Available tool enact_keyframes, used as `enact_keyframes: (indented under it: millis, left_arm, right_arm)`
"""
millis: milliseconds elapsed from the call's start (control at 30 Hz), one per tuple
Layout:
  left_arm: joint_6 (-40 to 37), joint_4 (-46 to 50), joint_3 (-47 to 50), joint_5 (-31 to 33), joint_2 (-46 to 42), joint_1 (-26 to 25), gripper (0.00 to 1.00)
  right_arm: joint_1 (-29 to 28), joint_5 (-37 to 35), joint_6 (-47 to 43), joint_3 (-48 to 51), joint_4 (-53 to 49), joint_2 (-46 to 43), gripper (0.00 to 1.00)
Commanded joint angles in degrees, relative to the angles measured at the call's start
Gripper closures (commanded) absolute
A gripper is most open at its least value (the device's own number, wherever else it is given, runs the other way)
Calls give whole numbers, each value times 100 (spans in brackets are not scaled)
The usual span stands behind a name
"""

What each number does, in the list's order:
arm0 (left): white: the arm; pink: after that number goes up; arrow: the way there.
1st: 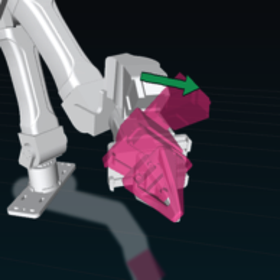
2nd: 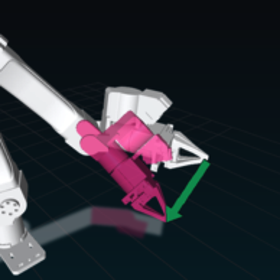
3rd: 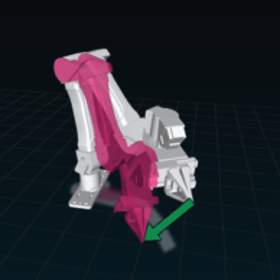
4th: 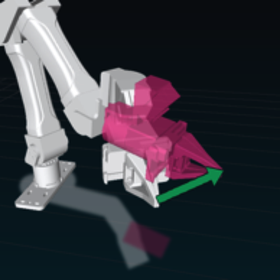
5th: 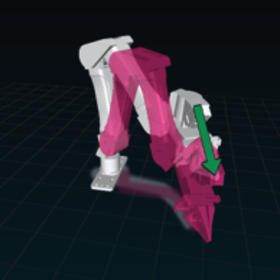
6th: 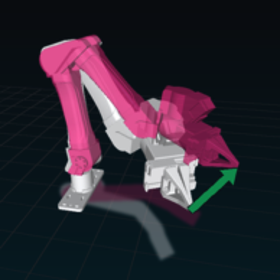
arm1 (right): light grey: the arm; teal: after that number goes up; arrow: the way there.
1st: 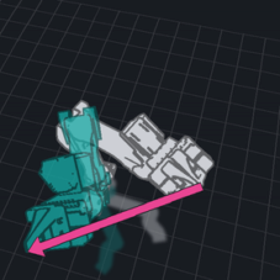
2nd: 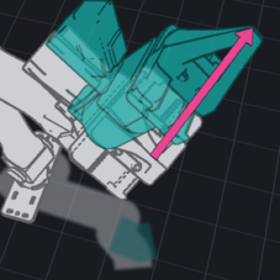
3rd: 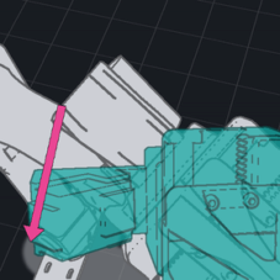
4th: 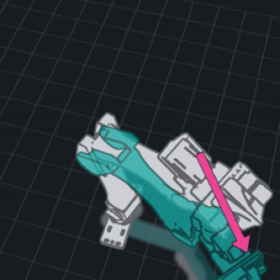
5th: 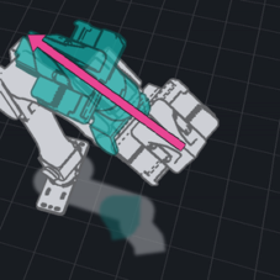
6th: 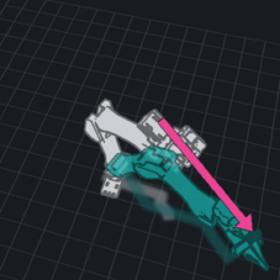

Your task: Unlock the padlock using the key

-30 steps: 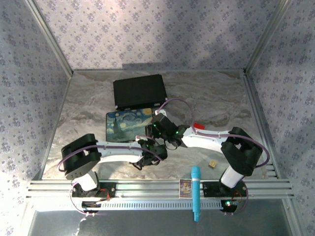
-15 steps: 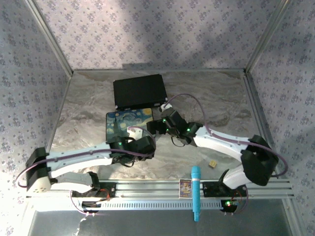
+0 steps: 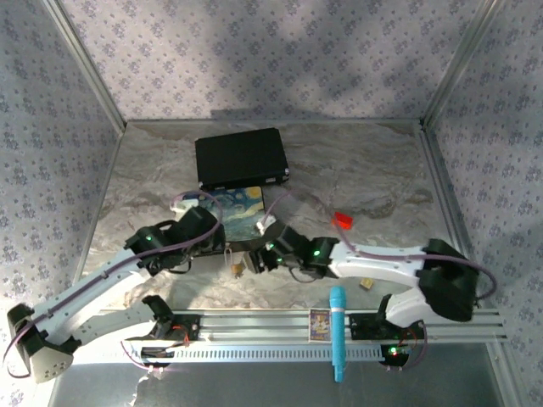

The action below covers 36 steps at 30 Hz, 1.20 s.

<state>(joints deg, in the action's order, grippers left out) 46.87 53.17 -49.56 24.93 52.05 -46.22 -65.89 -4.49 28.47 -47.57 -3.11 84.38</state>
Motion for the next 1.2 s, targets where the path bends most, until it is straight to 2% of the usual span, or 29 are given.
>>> enact_keyframes:
  millis: [0, 67, 233, 667, 833, 967, 1167]
  left_arm:
    - [-449, 201, 149, -293, -287, 379, 0]
    - [-469, 116, 301, -469, -409, 565, 0]
    - [-379, 40, 533, -654, -476, 681, 0]
    - [-370, -52, 615, -671, -452, 686, 0]
    - [-344, -113, 676, -725, -460, 685, 0]
    - [-354, -123, 715, -713, -448, 686, 0]
    - [-501, -125, 695, -651, -445, 689, 0]
  right_arm:
    - [-191, 76, 60, -334, 320, 612, 33]
    - [-270, 52, 95, -460, 485, 934, 36]
    - [-358, 95, 64, -872, 410, 1494, 32]
    - [-528, -356, 464, -1117, 48, 2047, 36]
    - [-556, -584, 704, -1037, 58, 2047, 44]
    - [-572, -671, 894, -1044, 56, 2128, 46]
    - [-579, -904, 1155, -1037, -39, 2208, 59]
